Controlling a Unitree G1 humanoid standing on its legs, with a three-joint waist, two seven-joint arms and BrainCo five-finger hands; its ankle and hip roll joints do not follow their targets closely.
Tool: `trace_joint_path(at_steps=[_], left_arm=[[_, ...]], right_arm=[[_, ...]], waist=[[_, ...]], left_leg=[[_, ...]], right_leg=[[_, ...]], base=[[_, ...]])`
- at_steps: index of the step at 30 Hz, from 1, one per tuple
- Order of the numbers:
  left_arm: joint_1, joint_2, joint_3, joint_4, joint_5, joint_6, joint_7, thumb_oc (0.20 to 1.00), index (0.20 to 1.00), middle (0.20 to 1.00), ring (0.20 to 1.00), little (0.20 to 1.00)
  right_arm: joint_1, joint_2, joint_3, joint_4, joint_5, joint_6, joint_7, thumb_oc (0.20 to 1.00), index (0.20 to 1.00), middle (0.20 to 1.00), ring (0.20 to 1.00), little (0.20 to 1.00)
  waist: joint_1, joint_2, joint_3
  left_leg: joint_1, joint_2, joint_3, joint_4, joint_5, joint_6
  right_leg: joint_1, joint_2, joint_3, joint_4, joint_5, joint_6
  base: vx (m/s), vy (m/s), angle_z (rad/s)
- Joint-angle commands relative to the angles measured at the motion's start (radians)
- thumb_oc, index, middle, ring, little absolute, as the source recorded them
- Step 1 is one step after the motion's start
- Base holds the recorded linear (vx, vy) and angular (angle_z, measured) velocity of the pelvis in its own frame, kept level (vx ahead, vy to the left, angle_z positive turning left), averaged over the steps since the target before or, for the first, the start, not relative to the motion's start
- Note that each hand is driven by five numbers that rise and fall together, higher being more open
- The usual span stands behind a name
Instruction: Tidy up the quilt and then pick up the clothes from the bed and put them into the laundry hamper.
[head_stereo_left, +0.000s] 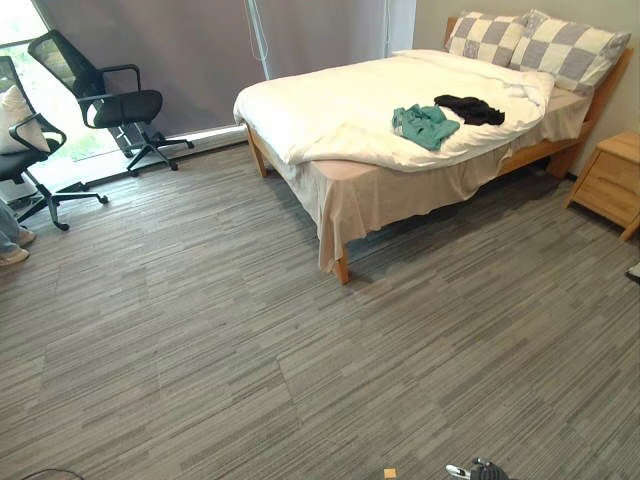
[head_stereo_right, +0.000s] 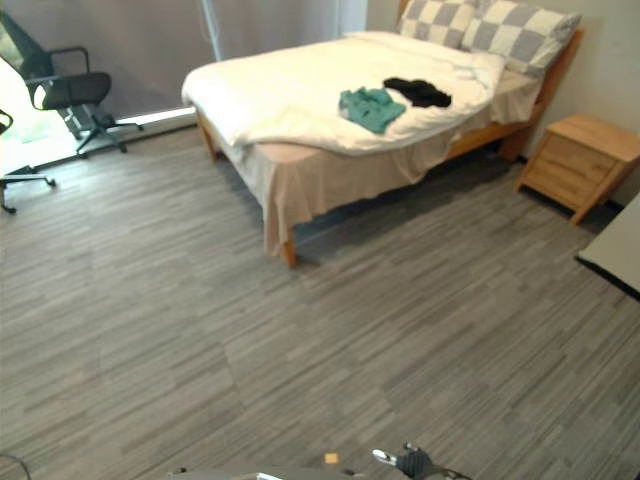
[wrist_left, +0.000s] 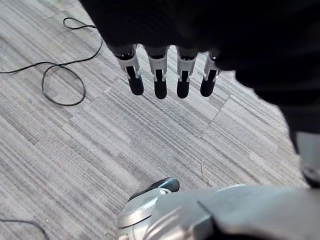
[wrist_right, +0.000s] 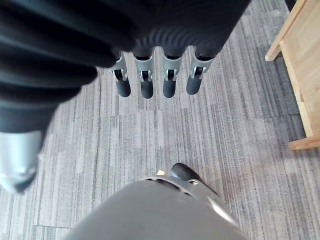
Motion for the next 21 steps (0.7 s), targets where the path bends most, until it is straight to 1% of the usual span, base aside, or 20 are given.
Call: trace_joint_path(at_steps=[1, 7, 10, 12, 13, 14, 15, 16, 17, 18, 19, 20, 21], left_arm=[[-0.101, -0.004, 0.010, 0.032, 0.078, -0.015, 0.015, 1.000, 1.000, 1.000, 1.000, 1.000], [-0.129, 0.015, 0.006, 0.024, 0.090, -0.015, 0.023, 1.000, 1.000, 1.000, 1.000, 1.000], [-0.159, 0.022, -0.007, 0.010, 0.097, -0.015, 0.038, 1.000, 1.000, 1.000, 1.000, 1.000], [-0.168, 0.023, -0.011, 0.005, 0.103, -0.015, 0.043, 1.000, 1.000, 1.000, 1.000, 1.000], [-0.179, 0.032, -0.012, -0.012, 0.104, -0.017, 0.039, 1.000, 1.000, 1.000, 1.000, 1.000], [-0.179, 0.032, -0.012, -0.012, 0.104, -0.017, 0.039, 1.000, 1.000, 1.000, 1.000, 1.000], [-0.182, 0.036, -0.009, -0.016, 0.101, -0.014, 0.039, 1.000, 1.000, 1.000, 1.000, 1.000], [-0.182, 0.036, -0.009, -0.016, 0.101, -0.014, 0.039, 1.000, 1.000, 1.000, 1.000, 1.000], [-0.187, 0.050, 0.004, -0.009, 0.091, -0.004, 0.039, 1.000, 1.000, 1.000, 1.000, 1.000], [-0.187, 0.050, 0.004, -0.009, 0.091, -0.004, 0.039, 1.000, 1.000, 1.000, 1.000, 1.000], [-0.192, 0.052, 0.013, 0.002, 0.086, 0.000, 0.042, 1.000, 1.000, 1.000, 1.000, 1.000], [-0.197, 0.054, 0.022, 0.012, 0.075, 0.006, 0.047, 1.000, 1.000, 1.000, 1.000, 1.000], [-0.199, 0.054, 0.024, 0.019, 0.073, 0.011, 0.049, 1.000, 1.000, 1.000, 1.000, 1.000]], right_arm=[[-0.078, 0.032, -0.018, 0.014, 0.009, -0.019, -0.010, 1.000, 1.000, 1.000, 1.000, 1.000], [-0.082, 0.030, -0.013, 0.025, -0.001, -0.010, -0.007, 1.000, 1.000, 1.000, 1.000, 1.000], [-0.099, 0.029, -0.004, 0.023, -0.009, -0.006, -0.008, 1.000, 1.000, 1.000, 1.000, 1.000], [-0.108, 0.028, 0.001, 0.023, -0.019, -0.005, -0.009, 1.000, 1.000, 1.000, 1.000, 1.000], [-0.114, 0.024, 0.010, 0.026, -0.049, 0.002, -0.006, 1.000, 1.000, 1.000, 1.000, 1.000], [-0.114, 0.024, 0.010, 0.026, -0.049, 0.002, -0.006, 1.000, 1.000, 1.000, 1.000, 1.000], [-0.113, 0.020, 0.003, 0.036, -0.063, 0.009, -0.004, 1.000, 1.000, 1.000, 1.000, 1.000], [-0.113, 0.020, 0.003, 0.036, -0.063, 0.009, -0.004, 1.000, 1.000, 1.000, 1.000, 1.000], [-0.119, 0.021, -0.012, 0.038, -0.059, 0.013, 0.000, 1.000, 1.000, 1.000, 1.000, 1.000], [-0.119, 0.021, -0.012, 0.038, -0.059, 0.013, 0.000, 1.000, 1.000, 1.000, 1.000, 1.000], [-0.130, 0.023, -0.019, 0.034, -0.058, 0.015, -0.001, 1.000, 1.000, 1.000, 1.000, 1.000], [-0.145, 0.023, -0.026, 0.031, -0.056, 0.019, -0.004, 1.000, 1.000, 1.000, 1.000, 1.000], [-0.149, 0.024, -0.034, 0.026, -0.048, 0.019, -0.006, 1.000, 1.000, 1.000, 1.000, 1.000]], waist=[[-0.016, -0.041, 0.115], [-0.020, -0.052, 0.139], [-0.023, -0.058, 0.165], [-0.022, -0.059, 0.169], [-0.017, -0.069, 0.170], [-0.017, -0.069, 0.170], [-0.013, -0.076, 0.169], [-0.013, -0.076, 0.168], [-0.006, -0.080, 0.179], [-0.006, -0.081, 0.178], [-0.006, -0.076, 0.196], [-0.005, -0.072, 0.217], [-0.004, -0.065, 0.230]], left_leg=[[0.062, 0.005, -0.077, -0.056, -0.077, -0.034], [0.061, 0.006, -0.070, -0.056, -0.083, -0.029], [0.052, 0.003, -0.068, -0.052, -0.086, -0.025], [0.048, 0.002, -0.067, -0.050, -0.088, -0.025], [0.035, -0.006, -0.068, -0.031, -0.100, -0.019], [0.034, -0.006, -0.069, -0.030, -0.101, -0.019], [0.028, -0.013, -0.077, -0.007, -0.115, -0.010], [0.027, -0.014, -0.077, -0.006, -0.116, -0.010], [0.027, -0.018, -0.082, 0.015, -0.129, 0.005], [0.025, -0.019, -0.082, 0.016, -0.130, 0.005], [0.038, -0.016, -0.077, 0.022, -0.142, 0.013], [0.054, -0.019, -0.073, 0.032, -0.153, 0.022], [0.075, -0.013, -0.074, 0.033, -0.162, 0.024]], right_leg=[[0.077, -0.106, 0.031, -0.165, 0.001, 0.122], [0.071, -0.106, 0.037, -0.165, 0.002, 0.128], [0.062, -0.109, 0.039, -0.165, 0.007, 0.130], [0.058, -0.112, 0.037, -0.165, 0.008, 0.133], [0.060, -0.120, 0.029, -0.165, 0.009, 0.137], [0.060, -0.120, 0.028, -0.165, 0.009, 0.137], [0.047, -0.128, 0.023, -0.105, -0.009, 0.138], [0.045, -0.129, 0.024, -0.102, -0.010, 0.138], [-0.013, -0.132, 0.021, 0.054, -0.023, 0.156], [-0.017, -0.133, 0.022, 0.059, -0.025, 0.157], [-0.063, -0.146, 0.014, 0.178, -0.011, 0.188], [-0.119, -0.173, 0.007, 0.303, 0.032, 0.213], [-0.148, -0.187, -0.009, 0.377, 0.057, 0.222]], base=[[0.02, -0.007, -0.04], [0.02, 0.018, -0.10], [-0.01, 0.049, -0.09], [0.01, 0.080, -0.04], [0.04, 0.090, -0.06], [0.08, 0.154, -0.05], [0.04, 0.065, 0.00], [0.06, 0.123, 0.08], [0.02, 0.060, 0.12], [0.04, 0.119, 0.08], [0.03, 0.122, 0.02], [0.09, 0.151, -0.01], [0.31, 0.107, -0.21]])
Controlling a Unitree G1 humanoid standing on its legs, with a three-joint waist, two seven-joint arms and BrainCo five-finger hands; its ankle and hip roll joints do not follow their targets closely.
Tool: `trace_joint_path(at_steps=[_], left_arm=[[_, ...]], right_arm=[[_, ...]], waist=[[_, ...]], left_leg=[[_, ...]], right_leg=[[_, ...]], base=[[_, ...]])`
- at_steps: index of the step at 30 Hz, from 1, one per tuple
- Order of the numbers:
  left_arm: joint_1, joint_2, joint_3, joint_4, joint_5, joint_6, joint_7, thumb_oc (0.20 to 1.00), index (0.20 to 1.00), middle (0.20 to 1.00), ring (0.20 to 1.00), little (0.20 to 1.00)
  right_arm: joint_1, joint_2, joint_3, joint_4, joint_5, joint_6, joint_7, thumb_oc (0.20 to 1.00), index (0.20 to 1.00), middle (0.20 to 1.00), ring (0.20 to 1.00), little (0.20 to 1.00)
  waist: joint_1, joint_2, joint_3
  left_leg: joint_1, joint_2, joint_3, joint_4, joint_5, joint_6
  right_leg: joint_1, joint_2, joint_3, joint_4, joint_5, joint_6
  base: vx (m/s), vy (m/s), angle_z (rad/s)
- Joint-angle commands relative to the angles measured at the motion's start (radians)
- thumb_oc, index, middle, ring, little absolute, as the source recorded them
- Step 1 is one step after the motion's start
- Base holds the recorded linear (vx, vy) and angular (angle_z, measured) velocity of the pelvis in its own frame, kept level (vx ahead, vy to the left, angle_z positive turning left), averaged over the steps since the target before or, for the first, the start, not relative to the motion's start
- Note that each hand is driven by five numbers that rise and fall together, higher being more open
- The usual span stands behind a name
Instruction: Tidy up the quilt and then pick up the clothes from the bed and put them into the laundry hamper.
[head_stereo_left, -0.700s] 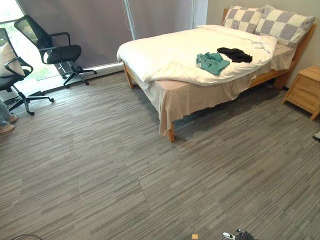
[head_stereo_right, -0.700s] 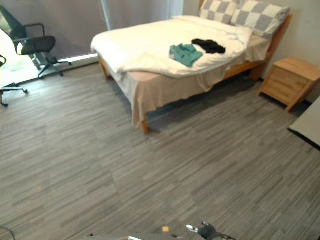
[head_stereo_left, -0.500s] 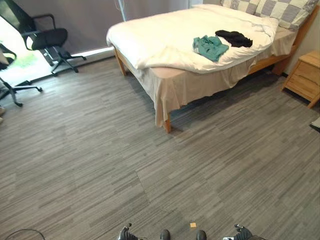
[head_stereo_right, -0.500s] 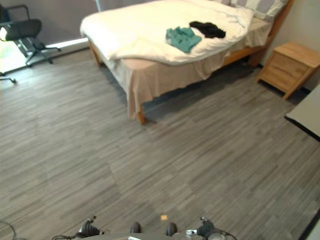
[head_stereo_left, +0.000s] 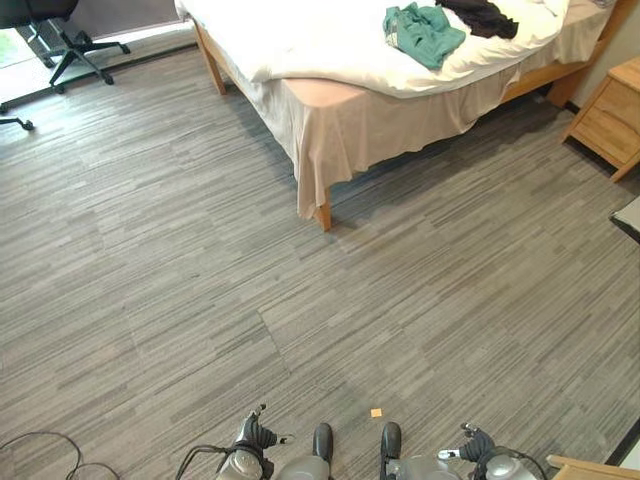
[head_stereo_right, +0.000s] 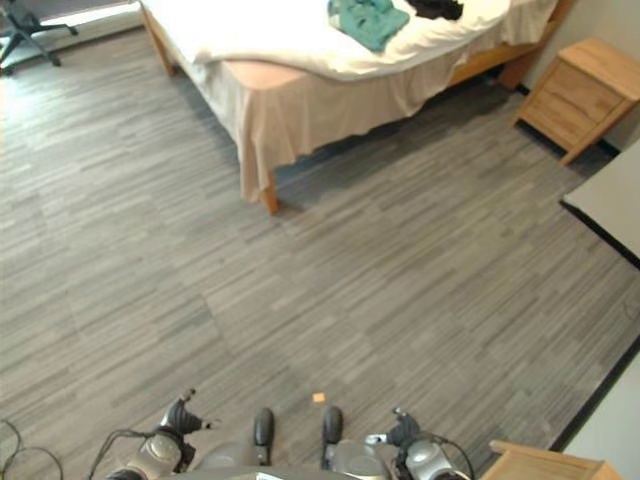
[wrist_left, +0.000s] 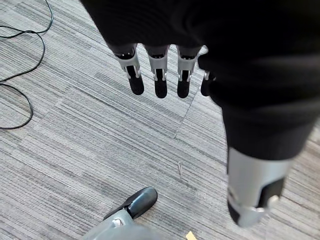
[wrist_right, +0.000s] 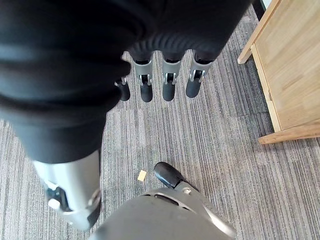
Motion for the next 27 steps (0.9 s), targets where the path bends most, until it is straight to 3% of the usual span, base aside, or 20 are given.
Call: trace_joint_path(at_steps=[1, 3, 4, 5, 10, 11, 12, 13, 16, 17, 18, 19, 20, 21, 22, 23, 24, 25, 26, 27], left_arm=[[-0.020, 0.014, 0.005, 0.069, -0.001, 0.021, 0.028, 1.000, 1.000, 1.000, 1.000, 1.000], [-0.019, 0.014, 0.005, 0.076, -0.002, 0.020, 0.029, 1.000, 1.000, 1.000, 1.000, 1.000], [-0.017, 0.015, 0.001, 0.083, -0.002, 0.021, 0.025, 1.000, 1.000, 1.000, 1.000, 1.000], [-0.017, 0.018, -0.001, 0.091, 0.009, 0.021, 0.021, 1.000, 1.000, 1.000, 1.000, 1.000], [-0.008, 0.020, 0.005, 0.128, 0.068, 0.024, 0.010, 1.000, 1.000, 1.000, 1.000, 1.000], [0.001, 0.018, 0.006, 0.143, 0.084, 0.029, 0.015, 1.000, 1.000, 1.000, 1.000, 1.000], [0.021, 0.011, 0.025, 0.144, 0.064, 0.029, 0.015, 1.000, 1.000, 1.000, 1.000, 1.000], [0.021, 0.011, 0.025, 0.144, 0.064, 0.029, 0.015, 1.000, 1.000, 1.000, 1.000, 1.000], [0.016, 0.023, 0.027, 0.105, 0.042, 0.027, 0.021, 1.000, 1.000, 1.000, 1.000, 1.000], [0.007, 0.030, 0.026, 0.089, 0.033, 0.026, 0.028, 1.000, 1.000, 1.000, 1.000, 1.000], [-0.014, 0.038, 0.018, 0.050, 0.015, 0.023, 0.042, 1.000, 1.000, 1.000, 1.000, 1.000], [-0.014, 0.038, 0.017, 0.050, 0.014, 0.023, 0.042, 1.000, 1.000, 1.000, 1.000, 1.000], [-0.027, 0.035, 0.013, 0.015, -0.004, 0.012, 0.051, 1.000, 1.000, 1.000, 1.000, 1.000], [-0.028, 0.035, 0.013, 0.014, -0.004, 0.012, 0.051, 1.000, 1.000, 1.000, 1.000, 1.000], [-0.036, 0.028, 0.009, -0.001, -0.010, 0.000, 0.063, 1.000, 1.000, 1.000, 1.000, 1.000], [-0.036, 0.028, 0.009, -0.001, -0.010, 0.000, 0.064, 1.000, 1.000, 1.000, 1.000, 1.000], [-0.042, 0.026, 0.005, -0.008, -0.012, -0.001, 0.059, 1.000, 1.000, 1.000, 1.000, 1.000], [-0.042, 0.026, 0.005, -0.008, -0.012, -0.001, 0.059, 1.000, 1.000, 1.000, 1.000, 1.000], [-0.049, 0.025, -0.003, 0.004, 0.003, 0.003, 0.057, 1.000, 1.000, 1.000, 1.000, 1.000], [-0.046, 0.024, -0.002, 0.012, 0.013, 0.008, 0.054, 1.000, 1.000, 1.000, 1.000, 1.000]], right_arm=[[-0.031, 0.011, -0.023, -0.013, 0.005, 0.006, -0.008, 1.000, 1.000, 1.000, 1.000, 1.000], [-0.029, 0.014, -0.026, -0.015, 0.016, 0.007, -0.010, 1.000, 1.000, 1.000, 1.000, 1.000], [-0.023, 0.017, -0.027, -0.018, 0.026, 0.006, -0.015, 1.000, 1.000, 1.000, 1.000, 1.000], [-0.020, 0.019, -0.028, -0.016, 0.039, 0.008, -0.016, 1.000, 1.000, 1.000, 1.000, 1.000], [0.011, 0.013, -0.050, 0.015, 0.043, 0.017, -0.009, 1.000, 1.000, 1.000, 1.000, 1.000], [0.021, 0.009, -0.047, 0.024, 0.040, 0.017, -0.008, 1.000, 1.000, 1.000, 1.000, 1.000], [0.032, 0.002, -0.042, 0.034, 0.019, 0.019, -0.006, 1.000, 1.000, 1.000, 1.000, 1.000], [0.032, 0.002, -0.042, 0.034, 0.019, 0.019, -0.006, 1.000, 1.000, 1.000, 1.000, 1.000], [0.037, -0.015, -0.026, 0.032, 0.005, 0.019, -0.012, 1.000, 1.000, 1.000, 1.000, 1.000], [0.029, -0.020, -0.023, 0.023, 0.004, 0.019, -0.015, 1.000, 1.000, 1.000, 1.000, 1.000], [0.004, -0.032, -0.018, 0.014, 0.006, 0.020, -0.021, 1.000, 1.000, 1.000, 1.000, 1.000], [0.004, -0.032, -0.018, 0.014, 0.006, 0.020, -0.021, 1.000, 1.000, 1.000, 1.000, 1.000], [-0.015, -0.045, -0.017, 0.009, 0.012, 0.015, -0.030, 1.000, 1.000, 1.000, 1.000, 1.000], [-0.015, -0.044, -0.017, 0.009, 0.012, 0.015, -0.030, 1.000, 1.000, 1.000, 1.000, 1.000], [-0.031, -0.055, -0.024, 0.005, 0.026, 0.005, -0.040, 1.000, 1.000, 1.000, 1.000, 1.000], [-0.031, -0.055, -0.024, 0.005, 0.026, 0.005, -0.040, 1.000, 1.000, 1.000, 1.000, 1.000], [-0.040, -0.065, -0.032, -0.001, 0.037, 0.001, -0.044, 1.000, 1.000, 1.000, 1.000, 1.000], [-0.039, -0.066, -0.032, -0.002, 0.038, 0.000, -0.044, 1.000, 1.000, 1.000, 1.000, 1.000], [-0.044, -0.068, -0.043, -0.009, 0.039, -0.004, -0.049, 1.000, 1.000, 1.000, 1.000, 1.000], [-0.042, -0.063, -0.043, -0.012, 0.034, -0.004, -0.049, 1.000, 1.000, 1.000, 1.000, 1.000]], waist=[[0.018, -0.029, 0.032], [0.010, -0.035, 0.032], [0.000, -0.043, 0.029], [-0.018, -0.058, 0.021], [-0.050, -0.041, -0.005], [-0.061, -0.031, -0.015], [-0.063, -0.012, -0.017], [-0.065, -0.015, -0.019], [-0.040, -0.032, 0.007], [-0.030, -0.047, 0.016], [0.000, -0.076, 0.034], [0.004, -0.072, 0.036], [0.039, -0.070, 0.046], [0.038, -0.073, 0.045], [0.055, -0.063, 0.038], [0.055, -0.066, 0.037], [0.063, -0.041, 0.014], [0.064, -0.043, 0.016], [0.063, -0.037, 0.002], [0.062, -0.038, -0.009]], left_leg=[[0.078, 0.013, -0.084, 0.068, -0.177, -0.005], [0.104, 0.018, -0.087, 0.053, -0.188, -0.011], [0.128, 0.021, -0.092, 0.034, -0.199, -0.020], [0.156, 0.023, -0.094, 0.010, -0.217, -0.041], [0.213, 0.075, -0.091, 0.006, -0.284, -0.083], [0.210, 0.087, -0.093, 0.064, -0.289, -0.093], [0.163, 0.098, -0.074, 0.224, -0.205, -0.120], [0.158, 0.094, -0.076, 0.224, -0.203, -0.119], [-0.029, 0.065, -0.107, 0.650, -0.001, -0.135], [-0.066, 0.059, -0.094, 0.726, 0.001, -0.127], [-0.175, 0.050, -0.053, 0.792, -0.049, -0.104], [-0.176, 0.056, -0.051, 0.799, -0.056, -0.104], [-0.252, 0.049, -0.015, 0.711, -0.110, -0.095], [-0.253, 0.046, -0.014, 0.707, -0.106, -0.094], [-0.260, 0.030, 0.009, 0.495, -0.122, -0.085], [-0.259, 0.027, 0.010, 0.488, -0.117, -0.084], [-0.252, 0.029, 0.027, 0.237, -0.047, -0.084], [-0.240, 0.026, 0.028, 0.220, -0.039, -0.084], [-0.265, 0.042, 0.099, 0.112, 0.028, -0.089], [-0.249, 0.045, 0.131, 0.087, 0.033, -0.081]], right_leg=[[-0.210, -0.216, -0.063, 0.420, -0.027, 0.174], [-0.214, -0.222, -0.094, 0.376, -0.037, 0.167], [-0.210, -0.217, -0.123, 0.266, -0.042, 0.154], [-0.207, -0.206, -0.149, 0.061, -0.026, 0.151], [-0.213, -0.179, -0.153, -0.153, 0.032, 0.166], [-0.202, -0.160, -0.133, -0.133, 0.029, 0.143], [-0.177, -0.131, -0.128, -0.096, 0.007, 0.109], [-0.180, -0.136, -0.129, -0.097, 0.008, 0.110], [-0.073, -0.103, -0.126, -0.123, -0.034, 0.038], [-0.040, -0.100, -0.120, -0.142, -0.043, 0.027], [0.014, -0.108, -0.106, -0.162, -0.068, 0.022], [0.015, -0.103, -0.104, -0.162, -0.068, 0.022], [0.053, -0.100, -0.086, -0.162, -0.101, 0.035], [0.050, -0.104, -0.086, -0.162, -0.100, 0.035], [0.069, -0.098, -0.065, -0.162, -0.121, 0.052], [0.068, -0.101, -0.066, -0.162, -0.121, 0.052], [0.091, -0.079, -0.067, -0.162, -0.145, 0.063], [0.095, -0.081, -0.066, -0.162, -0.147, 0.063], [0.143, -0.060, -0.083, -0.162, -0.183, 0.070], [0.160, -0.053, -0.085, -0.162, -0.191, 0.071]], base=[[0.42, 0.022, -0.07], [0.34, -0.051, 0.28], [0.48, -0.174, 0.52], [0.48, -0.176, 0.56], [0.51, -0.172, 0.25], [0.67, -0.155, 0.11], [0.54, -0.128, 0.00], [0.48, -0.123, -0.09], [0.41, -0.180, -0.24], [0.64, -0.210, -0.26], [0.49, -0.141, -0.52], [0.60, -0.052, -0.97], [0.27, 0.032, -1.13], [0.58, 0.107, -0.79], [0.30, 0.080, -0.52], [0.59, 0.187, -0.47], [0.29, 0.104, -0.53], [0.55, 0.159, -0.52], [0.40, 0.092, -0.42], [0.40, 0.096, -0.31]])
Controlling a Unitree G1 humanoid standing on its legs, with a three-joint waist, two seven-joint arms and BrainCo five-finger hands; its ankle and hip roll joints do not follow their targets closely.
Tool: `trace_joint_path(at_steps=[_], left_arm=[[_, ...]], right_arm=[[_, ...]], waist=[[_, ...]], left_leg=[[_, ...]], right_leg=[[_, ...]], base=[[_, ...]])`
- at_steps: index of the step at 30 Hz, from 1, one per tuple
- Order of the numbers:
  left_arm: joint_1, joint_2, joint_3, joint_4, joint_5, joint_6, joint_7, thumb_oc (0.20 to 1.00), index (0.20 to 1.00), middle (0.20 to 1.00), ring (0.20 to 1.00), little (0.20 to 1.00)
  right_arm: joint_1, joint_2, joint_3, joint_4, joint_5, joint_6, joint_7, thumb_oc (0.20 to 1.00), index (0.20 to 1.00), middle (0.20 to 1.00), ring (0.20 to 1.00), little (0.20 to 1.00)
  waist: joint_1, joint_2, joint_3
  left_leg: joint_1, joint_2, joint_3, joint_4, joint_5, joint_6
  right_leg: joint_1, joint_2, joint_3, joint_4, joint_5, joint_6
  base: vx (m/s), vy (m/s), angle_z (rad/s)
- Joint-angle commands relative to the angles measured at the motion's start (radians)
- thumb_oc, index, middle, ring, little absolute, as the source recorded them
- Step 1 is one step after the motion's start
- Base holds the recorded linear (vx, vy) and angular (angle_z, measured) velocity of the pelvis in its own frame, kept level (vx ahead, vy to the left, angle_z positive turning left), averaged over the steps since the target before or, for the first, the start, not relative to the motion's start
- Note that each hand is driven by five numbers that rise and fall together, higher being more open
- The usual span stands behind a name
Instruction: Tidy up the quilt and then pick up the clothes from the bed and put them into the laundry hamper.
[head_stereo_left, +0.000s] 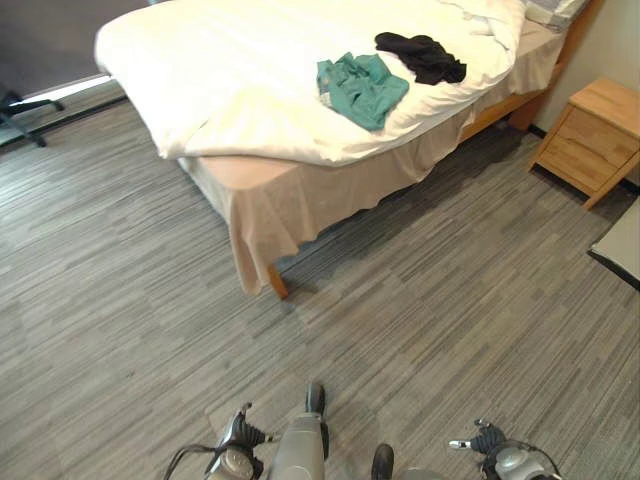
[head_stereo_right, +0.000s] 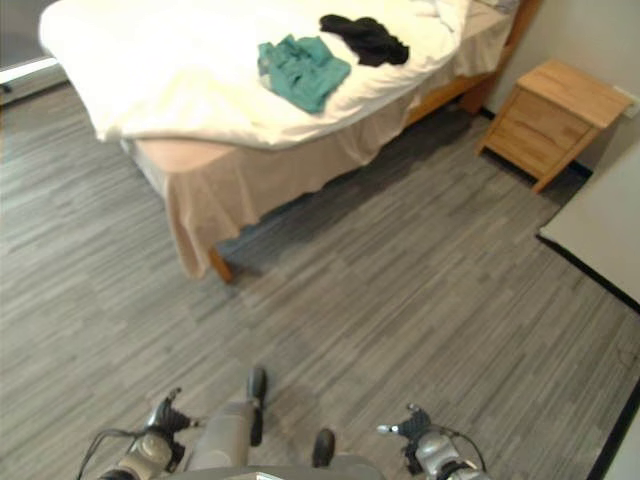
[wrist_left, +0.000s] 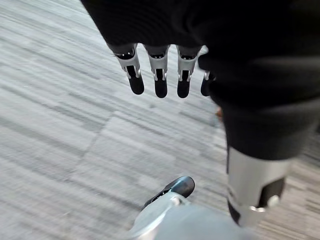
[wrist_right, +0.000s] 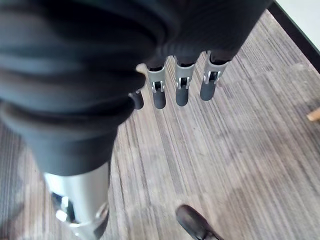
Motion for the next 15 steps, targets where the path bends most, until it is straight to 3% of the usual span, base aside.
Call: trace_joint_path(at_steps=[1, 2, 3, 4, 5, 6, 7, 8, 10, 11, 12, 14, 15], left_arm=[[-0.036, -0.006, -0.037, 0.049, -0.013, -0.002, 0.010, 1.000, 1.000, 1.000, 1.000, 1.000], [-0.019, 0.000, -0.032, 0.063, 0.008, 0.010, 0.005, 1.000, 1.000, 1.000, 1.000, 1.000], [-0.019, 0.000, -0.032, 0.063, 0.008, 0.010, 0.005, 1.000, 1.000, 1.000, 1.000, 1.000], [-0.012, 0.012, -0.026, 0.095, 0.039, 0.026, 0.006, 1.000, 1.000, 1.000, 1.000, 1.000], [-0.006, 0.023, -0.017, 0.118, 0.052, 0.037, 0.007, 1.000, 1.000, 1.000, 1.000, 1.000], [-0.008, 0.031, -0.018, 0.121, 0.053, 0.043, 0.008, 1.000, 1.000, 1.000, 1.000, 1.000], [-0.003, 0.041, -0.018, 0.118, 0.054, 0.043, 0.008, 1.000, 1.000, 1.000, 1.000, 1.000], [0.001, 0.046, -0.021, 0.114, 0.059, 0.034, 0.011, 1.000, 1.000, 1.000, 1.000, 1.000], [-0.004, 0.049, -0.024, 0.115, 0.056, 0.028, 0.012, 1.000, 1.000, 1.000, 1.000, 1.000], [-0.020, 0.061, -0.018, 0.123, 0.058, 0.025, 0.014, 1.000, 1.000, 1.000, 1.000, 1.000], [-0.027, 0.067, -0.013, 0.132, 0.062, 0.026, 0.015, 1.000, 1.000, 1.000, 1.000, 1.000], [-0.028, 0.066, -0.013, 0.132, 0.062, 0.025, 0.015, 1.000, 1.000, 1.000, 1.000, 1.000], [-0.027, 0.069, -0.004, 0.144, 0.063, 0.025, 0.014, 1.000, 1.000, 1.000, 1.000, 1.000]], right_arm=[[0.018, -0.018, -0.046, -0.047, 0.021, -0.016, -0.018, 1.000, 1.000, 1.000, 1.000, 1.000], [0.027, -0.005, -0.042, -0.045, -0.001, -0.014, -0.015, 1.000, 1.000, 1.000, 1.000, 1.000], [0.027, -0.005, -0.042, -0.045, -0.001, -0.014, -0.015, 1.000, 1.000, 1.000, 1.000, 1.000], [0.037, 0.018, -0.039, -0.045, -0.024, -0.012, -0.005, 1.000, 1.000, 1.000, 1.000, 1.000], [0.026, 0.030, -0.024, -0.053, -0.047, -0.007, 0.004, 1.000, 1.000, 1.000, 1.000, 1.000], [0.022, 0.037, -0.018, -0.058, -0.059, -0.005, 0.002, 1.000, 1.000, 1.000, 1.000, 1.000], [0.020, 0.040, -0.017, -0.062, -0.068, 0.001, -0.002, 1.000, 1.000, 1.000, 1.000, 1.000], [0.022, 0.041, -0.013, -0.067, -0.069, 0.000, -0.005, 1.000, 1.000, 1.000, 1.000, 1.000], [0.021, 0.044, -0.013, -0.072, -0.063, 0.001, -0.006, 1.000, 1.000, 1.000, 1.000, 1.000], [0.024, 0.047, -0.023, -0.071, -0.053, 0.004, -0.003, 1.000, 1.000, 1.000, 1.000, 1.000], [0.024, 0.050, -0.031, -0.073, -0.048, 0.006, -0.001, 1.000, 1.000, 1.000, 1.000, 1.000], [0.024, 0.050, -0.031, -0.073, -0.048, 0.006, -0.001, 1.000, 1.000, 1.000, 1.000, 1.000], [0.028, 0.053, -0.037, -0.071, -0.050, 0.008, 0.003, 1.000, 1.000, 1.000, 1.000, 1.000]], waist=[[0.028, 0.004, 0.029], [0.034, -0.020, 0.006], [0.034, -0.019, 0.004], [0.027, -0.032, -0.002], [0.014, -0.024, 0.015], [0.005, -0.017, 0.022], [0.000, -0.003, 0.028], [-0.006, 0.000, 0.035], [-0.022, 0.000, 0.037], [-0.040, -0.002, 0.035], [-0.050, 0.001, 0.033], [-0.050, 0.004, 0.033], [-0.059, 0.011, 0.030]], left_leg=[[0.145, 0.022, 0.065, -0.022, -0.015, 0.020], [0.187, 0.000, 0.066, -0.039, -0.024, 0.043], [0.185, 0.001, 0.066, -0.039, -0.023, 0.043], [0.241, -0.003, 0.086, -0.060, -0.049, 0.066], [0.304, 0.002, 0.097, -0.085, -0.071, 0.089], [0.332, 0.012, 0.090, -0.104, -0.077, 0.091], [0.359, 0.027, 0.081, -0.116, -0.091, 0.088], [0.376, 0.028, 0.057, -0.116, -0.105, 0.077], [0.387, 0.029, 0.021, -0.116, -0.119, 0.059], [0.398, 0.034, -0.014, -0.116, -0.138, 0.041], [0.405, 0.049, -0.033, -0.116, -0.148, 0.029], [0.407, 0.052, -0.033, -0.116, -0.151, 0.029], [0.419, 0.074, -0.048, -0.116, -0.164, 0.017]], right_leg=[[-0.017, -0.068, 0.006, -0.006, -0.112, 0.089], [0.018, -0.069, 0.010, 0.001, -0.100, 0.097], [0.016, -0.068, 0.010, 0.000, -0.099, 0.096], [-0.039, -0.091, -0.010, 0.197, -0.106, 0.135], [-0.154, -0.161, -0.051, 0.428, -0.022, 0.203], [-0.202, -0.196, -0.067, 0.506, 0.021, 0.213], [-0.234, -0.260, -0.116, 0.497, 0.034, 0.191], [-0.235, -0.269, -0.107, 0.372, 0.013, 0.173], [-0.236, -0.252, -0.047, 0.175, 0.030, 0.167], [-0.264, -0.264, 0.047, 0.032, 0.085, 0.190], [-0.300, -0.292, 0.089, -0.005, 0.119, 0.204], [-0.298, -0.289, 0.087, -0.005, 0.117, 0.204], [-0.335, -0.315, 0.116, -0.006, 0.129, 0.211]], base=[[0.46, 0.108, -0.30], [0.32, 0.068, -0.30], [0.54, 0.146, -0.03], [0.39, 0.170, 0.35], [0.50, 0.189, 0.56], [0.49, 0.096, 0.20], [0.52, -0.085, 0.31], [0.54, -0.191, 0.73], [0.44, -0.264, 1.46], [0.44, -0.313, 1.33], [0.35, -0.264, 1.18], [0.13, -0.104, 1.13], [0.39, -0.331, 1.30]])
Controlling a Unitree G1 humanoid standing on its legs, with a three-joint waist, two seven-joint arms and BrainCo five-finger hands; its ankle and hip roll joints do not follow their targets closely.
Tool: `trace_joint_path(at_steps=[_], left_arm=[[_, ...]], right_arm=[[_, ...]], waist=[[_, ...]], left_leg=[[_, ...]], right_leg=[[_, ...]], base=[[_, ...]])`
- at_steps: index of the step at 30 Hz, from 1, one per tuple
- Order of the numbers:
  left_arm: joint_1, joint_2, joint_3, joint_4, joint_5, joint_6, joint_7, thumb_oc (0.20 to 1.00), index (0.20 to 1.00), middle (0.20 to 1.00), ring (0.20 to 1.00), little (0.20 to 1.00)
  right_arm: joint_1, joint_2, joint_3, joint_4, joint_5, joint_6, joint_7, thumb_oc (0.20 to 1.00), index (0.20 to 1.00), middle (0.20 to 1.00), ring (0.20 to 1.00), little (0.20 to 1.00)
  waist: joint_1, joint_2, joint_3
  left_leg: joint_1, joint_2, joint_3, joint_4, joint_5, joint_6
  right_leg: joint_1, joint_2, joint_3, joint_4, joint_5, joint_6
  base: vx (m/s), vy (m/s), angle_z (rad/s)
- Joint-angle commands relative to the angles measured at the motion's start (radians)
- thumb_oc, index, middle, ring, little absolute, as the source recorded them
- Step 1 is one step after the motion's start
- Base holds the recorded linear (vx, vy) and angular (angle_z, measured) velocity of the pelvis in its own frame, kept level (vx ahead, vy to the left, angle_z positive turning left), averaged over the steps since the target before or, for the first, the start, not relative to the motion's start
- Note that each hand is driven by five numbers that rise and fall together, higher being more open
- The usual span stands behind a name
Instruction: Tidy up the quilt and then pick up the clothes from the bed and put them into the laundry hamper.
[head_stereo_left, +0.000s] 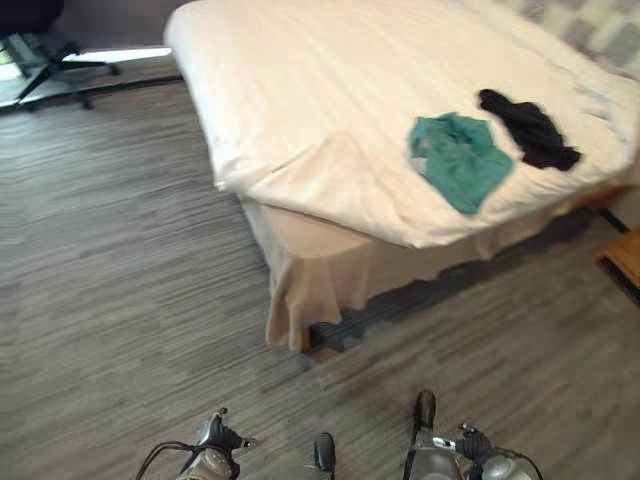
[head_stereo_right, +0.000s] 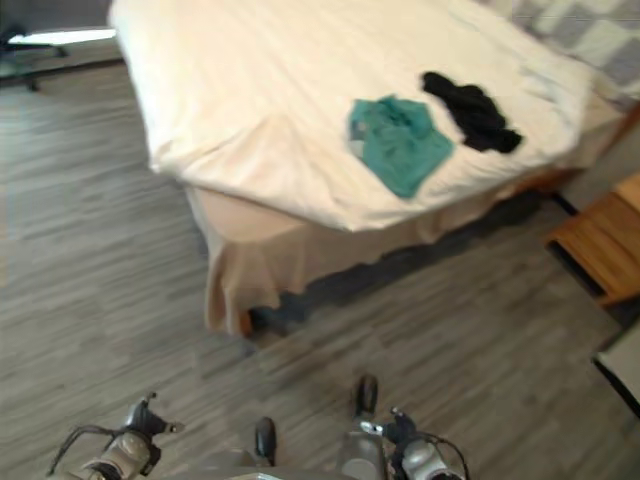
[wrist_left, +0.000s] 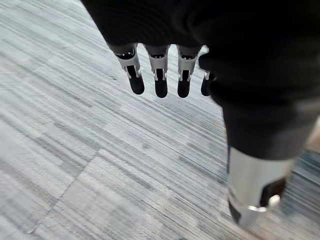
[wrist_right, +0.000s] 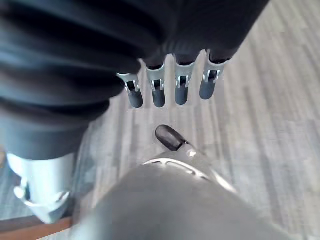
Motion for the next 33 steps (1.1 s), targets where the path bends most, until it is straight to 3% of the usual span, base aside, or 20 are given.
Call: trace_joint_path(at_steps=[1, 4, 5, 8, 9, 10, 11, 12, 13, 14, 16, 23, 24, 26, 28, 29, 33], left_arm=[[0.031, 0.006, 0.027, 0.007, 0.032, -0.008, 0.010, 1.000, 1.000, 1.000, 1.000, 1.000], [0.057, 0.008, 0.041, 0.016, 0.031, -0.014, 0.012, 1.000, 1.000, 1.000, 1.000, 1.000], [0.082, -0.007, 0.051, 0.011, 0.007, -0.024, 0.018, 1.000, 1.000, 1.000, 1.000, 1.000], [0.096, -0.040, 0.061, -0.017, -0.047, -0.037, 0.016, 1.000, 1.000, 1.000, 1.000, 1.000], [0.081, -0.058, 0.045, -0.035, -0.057, -0.036, 0.020, 1.000, 1.000, 1.000, 1.000, 1.000], [0.081, -0.059, 0.045, -0.035, -0.057, -0.036, 0.020, 1.000, 1.000, 1.000, 1.000, 1.000], [0.074, -0.068, 0.034, -0.046, -0.051, -0.032, 0.019, 1.000, 1.000, 1.000, 1.000, 1.000], [0.080, -0.074, 0.031, -0.055, -0.052, -0.033, 0.021, 1.000, 1.000, 1.000, 1.000, 1.000], [0.087, -0.086, 0.036, -0.062, -0.072, -0.033, 0.027, 1.000, 1.000, 1.000, 1.000, 1.000], [0.088, -0.086, 0.036, -0.062, -0.072, -0.033, 0.027, 1.000, 1.000, 1.000, 1.000, 1.000], [0.088, -0.089, 0.045, -0.064, -0.080, -0.027, 0.031, 1.000, 1.000, 1.000, 1.000, 1.000], [0.149, -0.058, 0.189, -0.059, -0.203, -0.053, 0.071, 1.000, 1.000, 1.000, 1.000, 1.000], [0.174, 0.000, 0.266, -0.183, -0.262, -0.085, 0.109, 1.000, 1.000, 1.000, 1.000, 1.000], [0.187, 0.050, 0.294, -0.290, -0.264, -0.104, 0.133, 1.000, 1.000, 1.000, 1.000, 1.000], [0.177, 0.209, 0.349, -0.560, -0.208, -0.149, 0.186, 1.000, 1.000, 1.000, 1.000, 1.000], [0.178, 0.210, 0.350, -0.563, -0.208, -0.148, 0.186, 1.000, 1.000, 1.000, 1.000, 1.000], [0.154, 0.412, 0.411, -0.931, -0.027, -0.178, 0.209, 1.000, 1.000, 1.000, 1.000, 1.000]], right_arm=[[-0.029, -0.015, -0.040, 0.003, -0.008, 0.011, 0.003, 1.000, 1.000, 1.000, 1.000, 1.000], [-0.023, -0.012, -0.044, 0.014, -0.017, 0.015, 0.013, 1.000, 1.000, 1.000, 1.000, 1.000], [-0.014, -0.017, -0.030, 0.021, -0.024, 0.009, 0.017, 1.000, 1.000, 1.000, 1.000, 1.000], [-0.007, -0.042, -0.021, 0.039, -0.026, 0.005, 0.013, 1.000, 1.000, 1.000, 1.000, 1.000], [-0.011, -0.067, -0.030, 0.052, -0.025, 0.010, 0.004, 1.000, 1.000, 1.000, 1.000, 1.000], [-0.011, -0.067, -0.030, 0.052, -0.025, 0.010, 0.004, 1.000, 1.000, 1.000, 1.000, 1.000], [-0.015, -0.081, -0.037, 0.061, -0.026, 0.016, -0.006, 1.000, 1.000, 1.000, 1.000, 1.000], [-0.014, -0.086, -0.034, 0.065, -0.025, 0.018, -0.006, 1.000, 1.000, 1.000, 1.000, 1.000], [-0.011, -0.093, -0.035, 0.063, -0.020, 0.016, -0.013, 1.000, 1.000, 1.000, 1.000, 1.000], [-0.010, -0.093, -0.035, 0.063, -0.020, 0.016, -0.013, 1.000, 1.000, 1.000, 1.000, 1.000], [-0.014, -0.096, -0.049, 0.071, -0.023, 0.026, -0.025, 1.000, 1.000, 1.000, 1.000, 1.000], [0.024, -0.069, -0.065, 0.067, -0.034, 0.012, -0.043, 1.000, 1.000, 1.000, 1.000, 1.000], [0.046, -0.064, -0.073, 0.039, -0.046, 0.007, -0.044, 1.000, 1.000, 1.000, 1.000, 1.000], [0.064, -0.062, -0.076, 0.018, -0.052, 0.002, -0.045, 1.000, 1.000, 1.000, 1.000, 1.000], [0.108, -0.063, -0.076, -0.036, -0.055, -0.018, -0.037, 1.000, 1.000, 1.000, 1.000, 1.000], [0.108, -0.062, -0.076, -0.037, -0.055, -0.018, -0.037, 1.000, 1.000, 1.000, 1.000, 1.000], [0.143, -0.082, -0.093, -0.038, -0.039, -0.034, 0.003, 1.000, 1.000, 1.000, 1.000, 1.000]], waist=[[-0.003, 0.032, 0.034], [0.001, 0.013, 0.022], [0.005, 0.025, 0.015], [0.017, 0.055, 0.005], [0.020, 0.070, 0.012], [0.019, 0.071, 0.011], [0.018, 0.072, 0.012], [0.021, 0.072, 0.015], [0.022, 0.064, 0.024], [0.020, 0.064, 0.023], [0.022, 0.071, 0.023], [0.028, 0.083, -0.006], [0.031, 0.087, -0.005], [0.031, 0.089, -0.006], [0.027, 0.087, 0.001], [0.027, 0.085, -0.001], [0.021, 0.086, 0.017]], left_leg=[[0.071, 0.217, -0.046, -0.009, -0.085, -0.179], [0.093, 0.239, -0.070, -0.009, -0.088, -0.203], [0.093, 0.293, -0.076, -0.009, -0.073, -0.233], [0.050, 0.343, -0.092, -0.004, -0.016, -0.261], [-0.001, 0.345, -0.072, 0.008, 0.043, -0.260], [-0.002, 0.344, -0.074, 0.008, 0.043, -0.260], [-0.025, 0.331, -0.030, 0.016, 0.051, -0.252], [-0.038, 0.297, -0.039, 0.037, 0.030, -0.237], [-0.062, 0.236, -0.066, 0.068, -0.009, -0.215], [-0.065, 0.235, -0.067, 0.071, -0.010, -0.215], [-0.062, 0.231, 0.032, 0.045, 0.000, -0.210], [-0.008, 0.263, 0.044, -0.009, 0.018, -0.224], [0.008, 0.265, 0.049, -0.009, 0.008, -0.224], [0.013, 0.265, 0.048, -0.009, 0.004, -0.224], [0.020, 0.262, 0.053, -0.009, -0.005, -0.226], [0.017, 0.260, 0.053, -0.009, -0.003, -0.225], [0.014, 0.257, 0.050, -0.009, -0.008, -0.228]], right_leg=[[0.037, -0.034, 0.055, 0.004, 0.028, 0.059], [0.082, -0.023, 0.029, 0.011, 0.031, 0.072], [0.093, 0.006, 0.016, 0.013, 0.018, 0.066], [0.111, 0.049, -0.032, 0.004, -0.032, 0.038], [0.126, 0.050, -0.081, 0.004, -0.059, 0.032], [0.125, 0.049, -0.083, 0.004, -0.059, 0.032], [0.135, 0.041, -0.110, 0.004, -0.071, 0.028], [0.138, 0.046, -0.105, 0.004, -0.076, 0.024], [0.149, 0.056, -0.102, 0.004, -0.080, 0.009], [0.149, 0.055, -0.104, 0.004, -0.081, 0.010], [0.147, 0.063, -0.129, 0.004, -0.089, -0.003], [0.188, 0.061, -0.152, 0.004, -0.090, 0.007], [0.196, 0.058, -0.145, 0.004, -0.087, 0.012], [0.196, 0.056, -0.143, 0.004, -0.085, 0.014], [0.191, 0.053, -0.128, 0.004, -0.078, 0.021], [0.188, 0.051, -0.128, 0.004, -0.076, 0.021], [0.169, 0.049, -0.110, 0.004, -0.070, 0.030]], base=[[0.48, -0.448, 1.06], [0.40, -0.473, 1.22], [0.34, -0.526, 0.48], [0.17, -0.368, -0.16], [0.04, -0.209, 0.36], [0.03, -0.189, 0.67], [0.03, -0.091, 0.74], [0.03, -0.187, 0.66], [0.02, -0.127, 0.29], [-0.02, -0.131, -0.11], [0.01, -0.029, -0.08], [0.08, 0.023, 0.01], [0.07, 0.048, -0.01], [0.05, 0.040, -0.01], [0.02, 0.018, -0.01], [0.00, 0.004, -0.03], [-0.02, 0.001, -0.05]])
